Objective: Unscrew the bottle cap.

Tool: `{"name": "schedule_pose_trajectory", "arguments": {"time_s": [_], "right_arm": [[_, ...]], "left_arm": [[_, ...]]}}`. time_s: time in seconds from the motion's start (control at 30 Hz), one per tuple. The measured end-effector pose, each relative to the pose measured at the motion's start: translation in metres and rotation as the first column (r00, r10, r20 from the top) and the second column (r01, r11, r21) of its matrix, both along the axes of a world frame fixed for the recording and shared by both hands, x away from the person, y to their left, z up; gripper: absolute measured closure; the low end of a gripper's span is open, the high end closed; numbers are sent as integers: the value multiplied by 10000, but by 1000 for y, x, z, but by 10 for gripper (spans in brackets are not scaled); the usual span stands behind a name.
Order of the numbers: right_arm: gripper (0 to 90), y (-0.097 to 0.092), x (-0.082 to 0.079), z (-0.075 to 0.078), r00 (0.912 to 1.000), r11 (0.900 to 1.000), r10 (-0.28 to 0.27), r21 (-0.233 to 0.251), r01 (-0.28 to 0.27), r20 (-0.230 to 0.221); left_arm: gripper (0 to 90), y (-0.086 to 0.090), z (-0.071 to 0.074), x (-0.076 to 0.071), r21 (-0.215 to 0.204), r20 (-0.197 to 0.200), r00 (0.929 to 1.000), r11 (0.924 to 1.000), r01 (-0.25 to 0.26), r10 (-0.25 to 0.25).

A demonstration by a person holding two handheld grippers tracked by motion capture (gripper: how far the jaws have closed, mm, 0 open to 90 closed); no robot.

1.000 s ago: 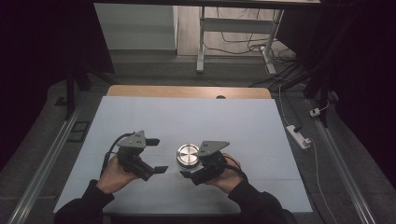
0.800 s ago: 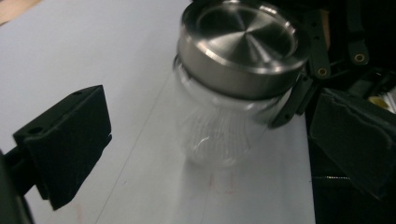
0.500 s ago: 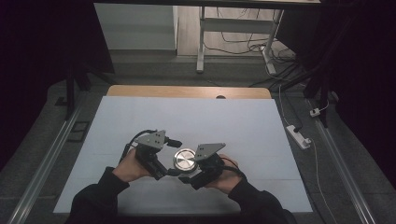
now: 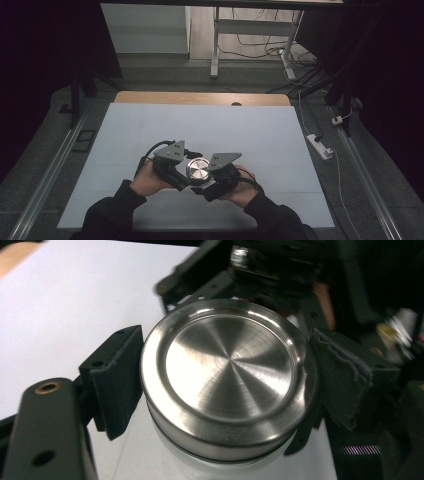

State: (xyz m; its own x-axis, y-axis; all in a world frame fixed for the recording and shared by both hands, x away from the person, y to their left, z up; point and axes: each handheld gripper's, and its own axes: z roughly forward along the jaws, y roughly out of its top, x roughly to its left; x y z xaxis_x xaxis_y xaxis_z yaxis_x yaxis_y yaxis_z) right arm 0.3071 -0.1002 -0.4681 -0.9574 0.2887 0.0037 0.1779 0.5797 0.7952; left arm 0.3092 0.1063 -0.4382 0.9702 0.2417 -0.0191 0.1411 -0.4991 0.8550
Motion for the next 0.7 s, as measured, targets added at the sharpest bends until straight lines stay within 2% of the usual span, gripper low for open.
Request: {"name": "schedule_pose_trajectory", "arguments": {"time_s": [0.03,0.07,0.1,0.2,0.27,0.33,0.37,0.4,0.5,0.57,0.63,0.7], "right_arm": [[151,-1,1,0,9998,9998,-212,20,212,36],[151,-1,1,0,9998,9998,-212,20,212,36],[151,-1,2,0,9977,9978,-667,30,667,85],[151,-3,4,0,9926,9928,-1201,-3,1202,190],[151,-3,4,0,9890,9893,-1459,6,1459,231],[151,-3,4,-1,9877,9879,-1552,54,1551,182],[151,-4,4,-1,9880,9882,-1533,84,1532,169],[151,-4,4,-1,9889,9890,-1476,105,1475,181],[151,-4,3,1,9924,9925,-1217,167,1214,165],[151,-4,3,1,9956,9954,-934,197,933,62],[151,-3,3,0,9983,9981,-583,223,583,1],[151,-2,2,-1,9997,9995,-238,227,240,-116]], "left_arm": [[192,-2,0,-1,8,18,9993,9993,-378,378],[193,-2,0,-1,8,18,9993,9993,-378,378],[192,-8,1,-5,57,107,9938,9938,-1107,1106],[192,-17,1,-10,85,191,9772,9773,-2115,2113],[192,-20,1,-12,84,188,9695,9696,-2445,2443],[182,-21,1,-9,45,-29,9676,9676,-2525,2525],[136,-21,1,-8,25,-206,9659,9661,-2582,2582],[78,-18,2,-5,-92,-332,9687,9692,-2462,2458],[9,-6,5,1,-380,-627,9800,9808,-1914,1888],[0,3,7,4,-477,-562,9897,9898,-1343,1316],[7,9,8,4,-321,-439,9980,9984,-473,459],[7,12,8,2,60,-131,9999,10000,74,-73]]}}
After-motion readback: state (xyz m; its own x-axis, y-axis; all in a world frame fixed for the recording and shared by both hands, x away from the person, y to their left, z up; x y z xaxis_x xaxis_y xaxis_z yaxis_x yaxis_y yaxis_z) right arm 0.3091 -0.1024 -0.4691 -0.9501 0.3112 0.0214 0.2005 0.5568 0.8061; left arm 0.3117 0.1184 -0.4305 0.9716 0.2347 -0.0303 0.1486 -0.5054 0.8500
